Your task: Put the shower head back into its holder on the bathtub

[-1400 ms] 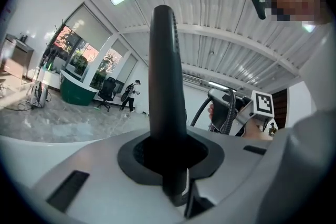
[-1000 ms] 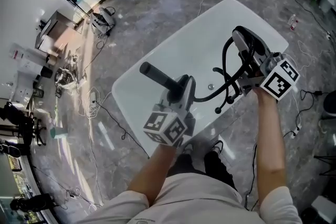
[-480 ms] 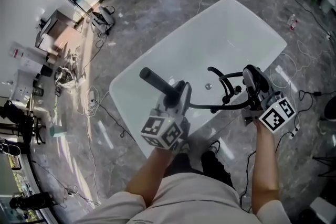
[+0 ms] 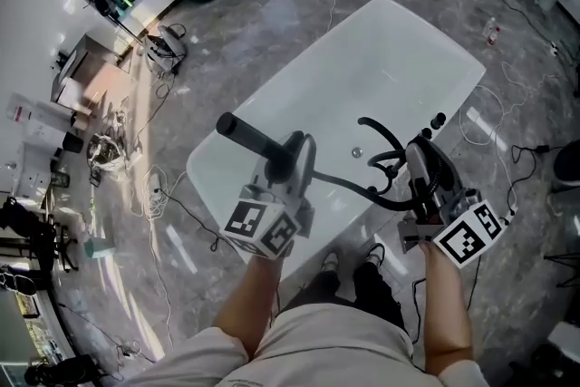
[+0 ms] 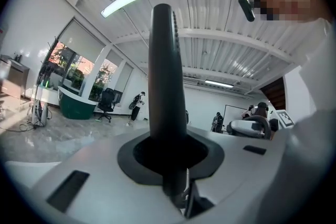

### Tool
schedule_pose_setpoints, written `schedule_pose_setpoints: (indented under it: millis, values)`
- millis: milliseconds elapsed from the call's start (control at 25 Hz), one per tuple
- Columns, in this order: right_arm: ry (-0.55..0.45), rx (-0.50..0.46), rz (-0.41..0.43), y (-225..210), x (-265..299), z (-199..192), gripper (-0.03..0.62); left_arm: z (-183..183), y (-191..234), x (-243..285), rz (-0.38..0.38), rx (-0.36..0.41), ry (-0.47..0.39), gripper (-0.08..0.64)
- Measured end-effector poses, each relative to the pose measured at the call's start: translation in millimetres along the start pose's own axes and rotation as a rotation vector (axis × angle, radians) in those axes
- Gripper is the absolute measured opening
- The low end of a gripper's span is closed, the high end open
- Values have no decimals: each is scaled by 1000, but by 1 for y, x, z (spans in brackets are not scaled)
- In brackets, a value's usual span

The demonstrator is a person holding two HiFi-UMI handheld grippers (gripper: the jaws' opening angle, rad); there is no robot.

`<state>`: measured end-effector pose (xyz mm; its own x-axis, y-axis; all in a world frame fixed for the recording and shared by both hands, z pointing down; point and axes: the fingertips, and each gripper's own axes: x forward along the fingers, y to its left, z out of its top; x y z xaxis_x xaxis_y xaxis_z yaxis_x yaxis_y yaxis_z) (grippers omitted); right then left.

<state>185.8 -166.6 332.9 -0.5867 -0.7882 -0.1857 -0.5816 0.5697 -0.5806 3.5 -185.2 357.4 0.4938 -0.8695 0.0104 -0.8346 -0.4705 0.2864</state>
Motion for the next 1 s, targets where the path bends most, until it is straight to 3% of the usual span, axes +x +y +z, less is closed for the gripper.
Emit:
schedule_pose_setpoints:
  millis: [80,200,280,360,480,720,840,920,1000]
  values:
    - [32,-108,-125,-11,-12,-8,69,-6,1,-5,-29,0,19,69]
    - [168,-309,-338,-38,-32,-26,69,-16,1,-9,-65,-7,51,69]
    - [242,-347,-426,-50,-43,-31,69,-18,2,-8,-82,-21,62,71]
    - [267,-268,-414,-50,-49,-31,69,-14,0,-6,-96,-30,61,71]
    - [282,-86,-299,-28,-45,-32,69,-3,-5,-3,-120,-31,41,71]
    - [375,-48,-189,28,-45,-32,69,15,-11,1,-168,-53,1,71]
    - [332,91,-101,36,-43,-34,69,18,-15,3,-187,-70,-7,71]
    - [315,110,-159,13,-43,-42,69,16,-18,4,-190,-61,2,71]
    - [333,55,-273,-14,-50,-54,69,9,-21,5,-194,-48,24,71]
